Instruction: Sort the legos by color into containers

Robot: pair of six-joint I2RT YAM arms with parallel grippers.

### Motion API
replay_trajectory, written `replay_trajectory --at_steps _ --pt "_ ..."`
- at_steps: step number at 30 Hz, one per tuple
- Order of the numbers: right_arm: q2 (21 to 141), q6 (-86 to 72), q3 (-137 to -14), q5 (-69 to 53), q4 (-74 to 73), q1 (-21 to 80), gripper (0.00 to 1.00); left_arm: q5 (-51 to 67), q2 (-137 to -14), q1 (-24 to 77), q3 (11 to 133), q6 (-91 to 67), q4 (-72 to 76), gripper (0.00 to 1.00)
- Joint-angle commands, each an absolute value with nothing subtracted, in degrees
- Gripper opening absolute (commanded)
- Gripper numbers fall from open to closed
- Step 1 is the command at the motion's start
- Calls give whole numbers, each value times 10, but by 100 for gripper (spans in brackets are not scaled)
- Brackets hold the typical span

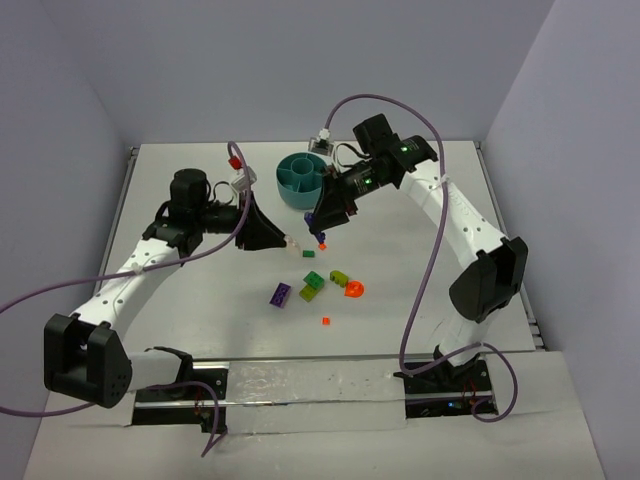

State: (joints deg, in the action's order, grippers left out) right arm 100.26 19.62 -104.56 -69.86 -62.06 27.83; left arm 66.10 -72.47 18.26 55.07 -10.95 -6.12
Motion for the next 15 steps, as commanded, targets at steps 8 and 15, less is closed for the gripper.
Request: replay_trajectory --at_steps 8,15 --pt "960 152 -995 -601 -551 238 0 320 -737 160 627 -52 -97 0" --pt "945 109 -971 -523 -498 208 0 127 -833 185 724 36 -103 0"
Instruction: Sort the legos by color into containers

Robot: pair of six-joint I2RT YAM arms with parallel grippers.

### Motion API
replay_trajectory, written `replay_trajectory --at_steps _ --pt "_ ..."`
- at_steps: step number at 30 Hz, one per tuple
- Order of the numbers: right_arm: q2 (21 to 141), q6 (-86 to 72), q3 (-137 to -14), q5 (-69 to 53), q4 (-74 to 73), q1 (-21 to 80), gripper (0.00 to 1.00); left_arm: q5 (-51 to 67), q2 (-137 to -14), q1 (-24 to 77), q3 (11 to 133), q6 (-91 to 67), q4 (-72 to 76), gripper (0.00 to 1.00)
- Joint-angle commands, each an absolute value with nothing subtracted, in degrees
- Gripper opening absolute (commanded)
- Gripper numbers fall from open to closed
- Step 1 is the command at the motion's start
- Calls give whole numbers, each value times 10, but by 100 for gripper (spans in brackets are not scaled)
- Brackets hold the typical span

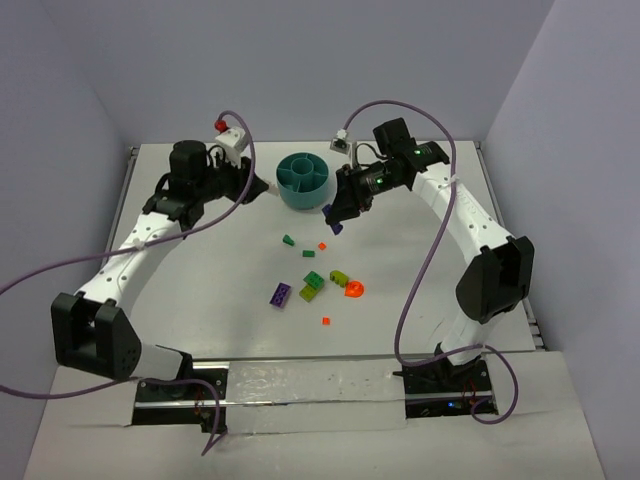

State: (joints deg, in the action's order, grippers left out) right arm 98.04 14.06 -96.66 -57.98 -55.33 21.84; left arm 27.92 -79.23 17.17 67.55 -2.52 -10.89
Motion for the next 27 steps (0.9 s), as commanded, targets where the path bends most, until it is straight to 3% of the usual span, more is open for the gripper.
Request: replay_trajectory --at_steps 1,6,17,27 --pt "945 106 -972 -517 -496 207 0 107 -847 187 732 44 -94 0" --pt "948 98 -977 -505 -492 197 0 84 -916 194 777 66 -70 0" --pt "952 109 -972 -509 -503 190 0 193 -1020 200 868 111 -78 0" --pt "960 112 -982 -508 -512 184 0 206 -1086 203 921 114 -101 0"
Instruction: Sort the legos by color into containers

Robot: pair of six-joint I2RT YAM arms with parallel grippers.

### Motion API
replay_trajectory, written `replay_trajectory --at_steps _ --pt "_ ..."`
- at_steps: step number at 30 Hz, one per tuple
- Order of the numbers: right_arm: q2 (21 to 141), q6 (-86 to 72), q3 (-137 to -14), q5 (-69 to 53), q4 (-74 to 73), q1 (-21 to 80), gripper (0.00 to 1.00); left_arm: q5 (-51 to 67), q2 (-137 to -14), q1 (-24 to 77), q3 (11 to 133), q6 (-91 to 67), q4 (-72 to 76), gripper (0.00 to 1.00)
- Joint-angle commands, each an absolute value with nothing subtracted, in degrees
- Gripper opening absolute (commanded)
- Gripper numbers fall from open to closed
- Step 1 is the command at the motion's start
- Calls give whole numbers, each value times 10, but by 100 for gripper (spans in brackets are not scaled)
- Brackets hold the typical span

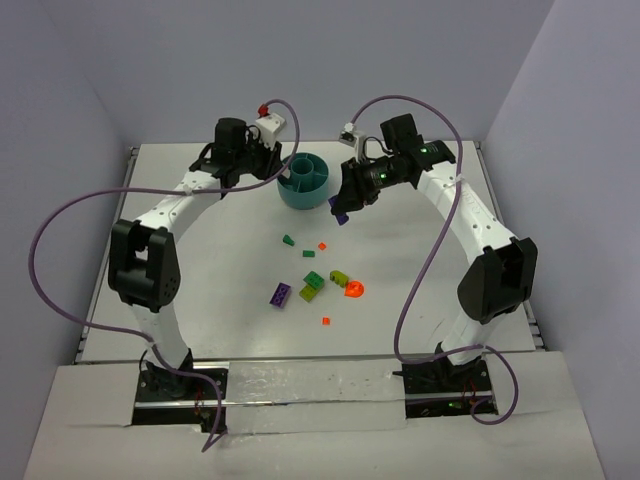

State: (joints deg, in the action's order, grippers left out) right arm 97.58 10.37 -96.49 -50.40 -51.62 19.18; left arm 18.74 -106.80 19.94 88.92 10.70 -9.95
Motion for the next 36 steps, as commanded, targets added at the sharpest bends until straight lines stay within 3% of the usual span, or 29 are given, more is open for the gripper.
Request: replay_trajectory --at_steps 1,6,16,26,30,33,34,36 --pt "960 112 -982 -508 -511 184 0 206 -1089 203 921 115 -100 0" --pt "966 113 -983 -508 -513 182 0 205 -1105 206 927 116 -101 0" --pt "970 106 -976 -480 -500 181 0 198 -1140 209 958 121 -111 13" --pt "948 17 -930 -412 -365 182 0 193 -1153 209 971 120 -122 29" --pt "943 -36 -909 -370 -288 183 0 196 -1155 209 973 115 -126 42" --pt "937 -69 -889 -334 -223 187 0 197 -1164 208 989 102 -136 62" --pt "938 -78 -882 -311 -188 189 0 203 -1170 208 1002 98 -146 72" --pt "939 -87 -871 -287 -156 191 0 207 -1174 208 1019 91 -160 80"
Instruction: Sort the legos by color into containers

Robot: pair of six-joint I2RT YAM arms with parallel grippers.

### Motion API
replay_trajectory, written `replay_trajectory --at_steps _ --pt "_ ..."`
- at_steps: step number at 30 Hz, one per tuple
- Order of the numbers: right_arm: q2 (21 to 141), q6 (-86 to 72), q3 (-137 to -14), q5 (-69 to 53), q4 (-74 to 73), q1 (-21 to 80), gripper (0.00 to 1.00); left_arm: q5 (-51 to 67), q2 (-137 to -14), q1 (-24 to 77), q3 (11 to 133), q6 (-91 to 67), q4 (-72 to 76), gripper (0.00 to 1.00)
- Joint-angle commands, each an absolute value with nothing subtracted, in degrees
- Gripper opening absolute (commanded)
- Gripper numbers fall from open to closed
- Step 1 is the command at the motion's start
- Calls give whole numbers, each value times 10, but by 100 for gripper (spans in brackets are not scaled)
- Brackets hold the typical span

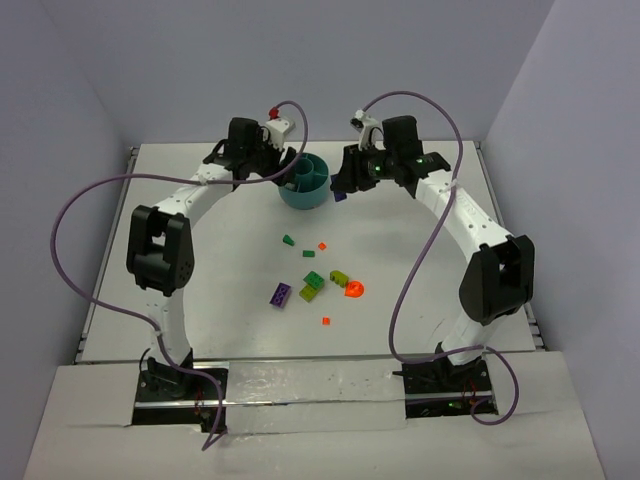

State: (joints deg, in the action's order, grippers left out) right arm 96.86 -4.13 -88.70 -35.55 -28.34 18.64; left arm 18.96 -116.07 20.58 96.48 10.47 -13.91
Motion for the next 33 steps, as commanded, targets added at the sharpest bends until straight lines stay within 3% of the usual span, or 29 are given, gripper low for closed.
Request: replay_trajectory --at_steps 1,13,18,24,33 --pt "938 -94 -866 -273 -132 193 0 207 -1173 208 1021 90 -162 84" --pt "996 -116 -907 -122 -18 237 0 270 -1060 132 1026 10 -177 93" --pt "1045 -100 -930 -17 30 287 0 309 -971 71 939 -46 -169 99" --pt "1092 -56 -918 81 104 329 0 308 -875 39 814 -77 -119 99" --pt "1135 -15 -903 153 184 356 0 285 -863 33 790 -98 -121 99"
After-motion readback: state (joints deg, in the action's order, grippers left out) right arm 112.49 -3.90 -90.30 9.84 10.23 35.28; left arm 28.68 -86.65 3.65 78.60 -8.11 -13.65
